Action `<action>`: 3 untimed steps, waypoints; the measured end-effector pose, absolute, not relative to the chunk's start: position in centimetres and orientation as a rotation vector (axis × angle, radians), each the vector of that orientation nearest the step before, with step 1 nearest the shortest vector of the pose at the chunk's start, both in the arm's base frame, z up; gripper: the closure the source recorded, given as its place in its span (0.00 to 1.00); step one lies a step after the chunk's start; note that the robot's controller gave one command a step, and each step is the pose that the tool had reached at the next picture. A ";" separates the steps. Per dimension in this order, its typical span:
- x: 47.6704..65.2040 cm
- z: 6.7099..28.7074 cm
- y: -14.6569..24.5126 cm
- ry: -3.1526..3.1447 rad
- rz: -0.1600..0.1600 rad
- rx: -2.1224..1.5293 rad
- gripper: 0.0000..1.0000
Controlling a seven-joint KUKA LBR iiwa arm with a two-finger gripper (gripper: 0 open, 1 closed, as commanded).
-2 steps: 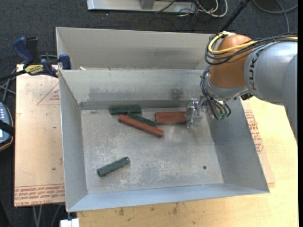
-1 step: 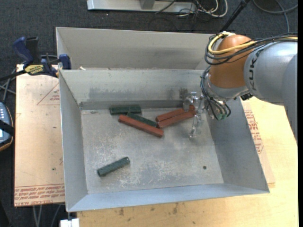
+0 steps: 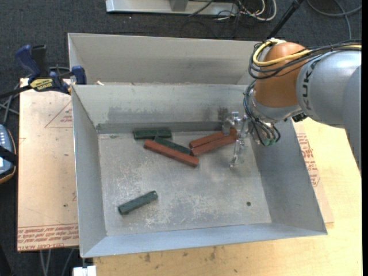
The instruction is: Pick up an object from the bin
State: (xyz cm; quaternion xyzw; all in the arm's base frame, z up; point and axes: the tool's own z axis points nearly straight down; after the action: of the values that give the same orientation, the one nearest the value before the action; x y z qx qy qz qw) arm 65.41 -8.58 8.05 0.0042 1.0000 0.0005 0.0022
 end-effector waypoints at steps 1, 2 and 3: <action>66.0 7.5 -1.8 3.127 0.005 0.184 1.00; 66.0 7.5 -1.8 3.127 0.005 0.184 1.00; 64.0 12.6 -1.8 3.139 0.002 0.204 1.00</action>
Offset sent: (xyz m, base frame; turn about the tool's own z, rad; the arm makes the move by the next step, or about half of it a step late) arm 0.0000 0.0000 0.0000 0.0000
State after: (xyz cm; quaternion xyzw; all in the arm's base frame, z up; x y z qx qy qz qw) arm 63.96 -1.78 12.64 0.0648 0.9979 0.0005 -0.0020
